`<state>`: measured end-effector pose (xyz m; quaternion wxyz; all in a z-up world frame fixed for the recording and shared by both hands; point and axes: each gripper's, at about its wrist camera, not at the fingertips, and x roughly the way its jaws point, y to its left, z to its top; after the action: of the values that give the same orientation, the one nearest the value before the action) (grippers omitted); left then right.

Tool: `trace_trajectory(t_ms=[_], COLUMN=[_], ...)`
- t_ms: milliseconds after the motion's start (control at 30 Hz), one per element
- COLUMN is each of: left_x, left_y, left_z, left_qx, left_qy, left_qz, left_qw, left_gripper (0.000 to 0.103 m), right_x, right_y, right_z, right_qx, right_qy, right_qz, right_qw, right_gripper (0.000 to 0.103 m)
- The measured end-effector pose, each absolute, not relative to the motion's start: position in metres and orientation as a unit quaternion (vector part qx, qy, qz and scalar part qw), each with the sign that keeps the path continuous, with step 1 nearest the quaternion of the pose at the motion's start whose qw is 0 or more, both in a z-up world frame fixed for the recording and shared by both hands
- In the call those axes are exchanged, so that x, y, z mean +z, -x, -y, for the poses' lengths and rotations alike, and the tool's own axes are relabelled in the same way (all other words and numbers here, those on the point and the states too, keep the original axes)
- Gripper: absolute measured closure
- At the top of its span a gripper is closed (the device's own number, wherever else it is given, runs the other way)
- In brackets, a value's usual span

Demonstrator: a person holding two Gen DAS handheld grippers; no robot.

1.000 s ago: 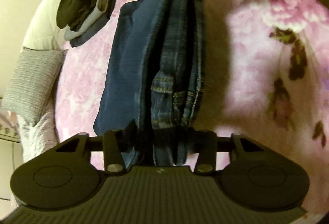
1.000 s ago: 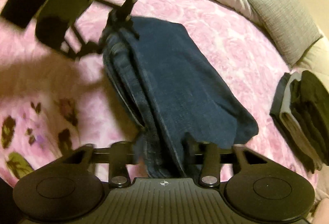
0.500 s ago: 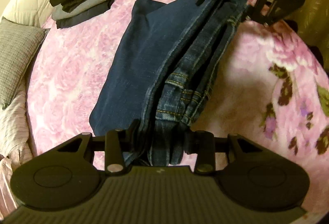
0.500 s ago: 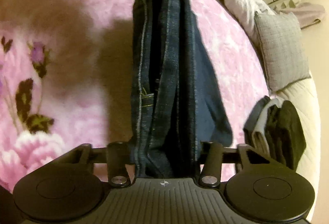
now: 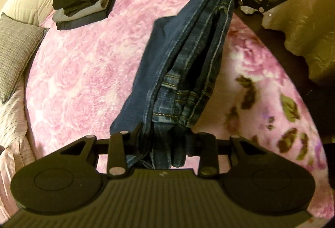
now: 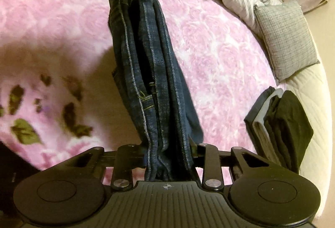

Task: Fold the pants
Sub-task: 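Lift the folded jeans with both grippers and carry them to the clothes stack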

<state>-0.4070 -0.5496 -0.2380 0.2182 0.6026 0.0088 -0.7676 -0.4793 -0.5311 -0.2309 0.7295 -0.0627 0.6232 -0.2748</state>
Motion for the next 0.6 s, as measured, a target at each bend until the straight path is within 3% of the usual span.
trace_trajectory(t_ms=[600], left_x=[-0.142], left_y=[0.449], left_z=[0.516], left_qx=[-0.781], left_qy=[-0.591], left_qz=[-0.013], left_qw=[0.199], left_gripper=[0.071], right_x=[-0.123], right_y=[0.528], right_z=[0.495], right_qx=[-0.262], right_qy=[0.050], right_qz=[-0.616], right_qw=[0.741], right_gripper=[0.076])
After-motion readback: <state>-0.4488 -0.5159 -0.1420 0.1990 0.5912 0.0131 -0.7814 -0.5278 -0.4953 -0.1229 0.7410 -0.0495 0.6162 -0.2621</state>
